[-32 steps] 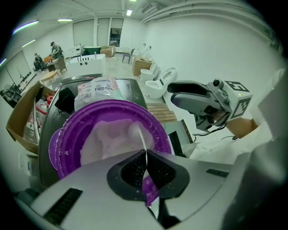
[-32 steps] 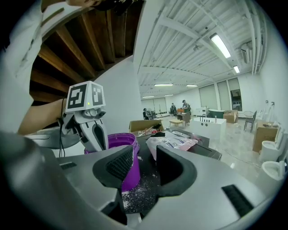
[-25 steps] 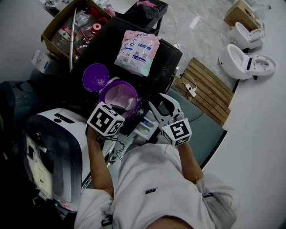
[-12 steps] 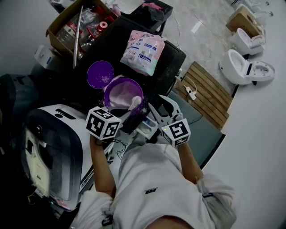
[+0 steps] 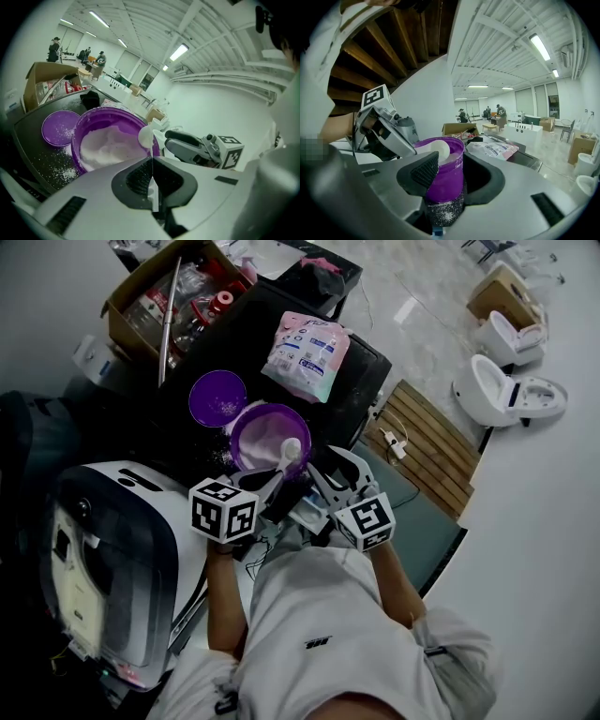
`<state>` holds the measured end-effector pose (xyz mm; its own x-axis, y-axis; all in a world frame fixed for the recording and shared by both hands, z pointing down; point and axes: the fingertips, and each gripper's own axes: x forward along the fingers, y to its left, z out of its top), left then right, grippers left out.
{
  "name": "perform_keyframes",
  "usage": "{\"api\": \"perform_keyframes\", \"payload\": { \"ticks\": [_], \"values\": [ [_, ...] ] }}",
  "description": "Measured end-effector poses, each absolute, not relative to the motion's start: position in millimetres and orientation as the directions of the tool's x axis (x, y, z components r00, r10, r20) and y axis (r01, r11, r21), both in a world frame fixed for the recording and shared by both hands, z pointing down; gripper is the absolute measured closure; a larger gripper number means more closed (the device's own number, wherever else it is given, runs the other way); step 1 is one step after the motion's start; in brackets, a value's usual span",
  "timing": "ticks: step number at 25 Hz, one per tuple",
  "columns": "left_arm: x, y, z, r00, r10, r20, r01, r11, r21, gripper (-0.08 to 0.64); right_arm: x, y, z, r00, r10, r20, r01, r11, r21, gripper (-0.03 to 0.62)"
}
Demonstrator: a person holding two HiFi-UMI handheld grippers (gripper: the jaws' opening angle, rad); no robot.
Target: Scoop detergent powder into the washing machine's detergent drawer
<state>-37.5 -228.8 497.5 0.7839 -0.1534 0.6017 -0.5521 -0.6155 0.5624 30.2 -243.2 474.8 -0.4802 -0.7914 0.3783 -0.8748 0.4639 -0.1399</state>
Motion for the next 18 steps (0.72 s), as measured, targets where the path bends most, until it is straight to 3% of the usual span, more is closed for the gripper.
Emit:
{"api": "perform_keyframes", "payload": {
  "ticks": [18],
  "values": [
    [-53.2, -232.5, 482.9, 0.835, -0.345, 0.430, -0.550, -0.571, 0.609, 0.545, 2.0, -230.6, 465.1, -0.439, -0.814, 0.380, -0.888, 0.457, -0.048, 0.431]
  ]
}}
